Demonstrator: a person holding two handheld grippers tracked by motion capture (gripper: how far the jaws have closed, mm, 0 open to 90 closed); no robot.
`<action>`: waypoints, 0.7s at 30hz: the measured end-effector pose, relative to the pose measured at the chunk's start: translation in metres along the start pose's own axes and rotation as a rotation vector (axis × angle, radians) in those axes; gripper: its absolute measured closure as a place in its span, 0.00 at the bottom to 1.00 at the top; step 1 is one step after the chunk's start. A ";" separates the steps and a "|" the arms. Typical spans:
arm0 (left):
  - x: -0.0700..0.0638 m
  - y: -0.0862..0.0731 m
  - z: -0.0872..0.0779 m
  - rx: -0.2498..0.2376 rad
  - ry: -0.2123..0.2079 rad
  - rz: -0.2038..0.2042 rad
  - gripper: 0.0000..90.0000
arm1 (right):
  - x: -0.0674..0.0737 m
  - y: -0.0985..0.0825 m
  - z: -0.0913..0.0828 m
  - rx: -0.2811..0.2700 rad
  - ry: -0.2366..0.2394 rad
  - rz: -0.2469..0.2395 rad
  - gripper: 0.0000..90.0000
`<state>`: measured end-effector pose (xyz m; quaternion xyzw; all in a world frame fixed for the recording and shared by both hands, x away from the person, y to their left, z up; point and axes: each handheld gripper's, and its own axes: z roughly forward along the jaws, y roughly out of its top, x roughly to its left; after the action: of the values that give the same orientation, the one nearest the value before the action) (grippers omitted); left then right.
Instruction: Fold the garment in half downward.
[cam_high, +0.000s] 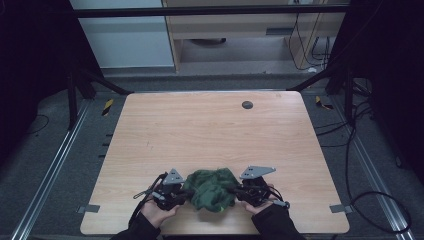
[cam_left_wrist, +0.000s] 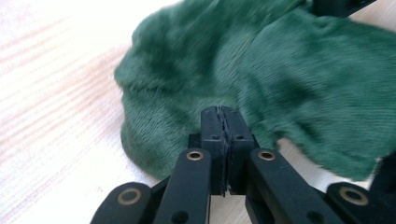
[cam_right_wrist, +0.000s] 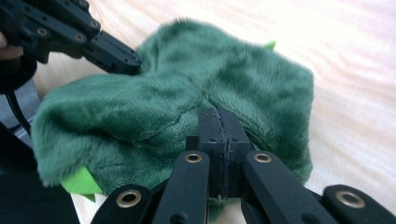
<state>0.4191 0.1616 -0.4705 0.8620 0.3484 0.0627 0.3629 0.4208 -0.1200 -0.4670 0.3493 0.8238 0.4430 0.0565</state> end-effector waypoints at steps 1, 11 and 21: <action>0.000 0.000 0.000 0.000 0.000 0.000 0.99 | -0.001 -0.002 0.001 0.013 0.001 0.004 0.99; -0.005 -0.004 0.012 0.040 0.030 0.028 1.00 | -0.004 -0.011 0.011 0.069 -0.021 0.001 1.00; 0.004 0.004 -0.010 -0.047 0.056 0.024 0.94 | -0.010 -0.002 -0.004 -0.003 -0.030 0.003 0.96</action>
<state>0.4205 0.1684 -0.4611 0.8551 0.3467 0.0994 0.3724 0.4258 -0.1302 -0.4685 0.3569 0.8217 0.4389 0.0690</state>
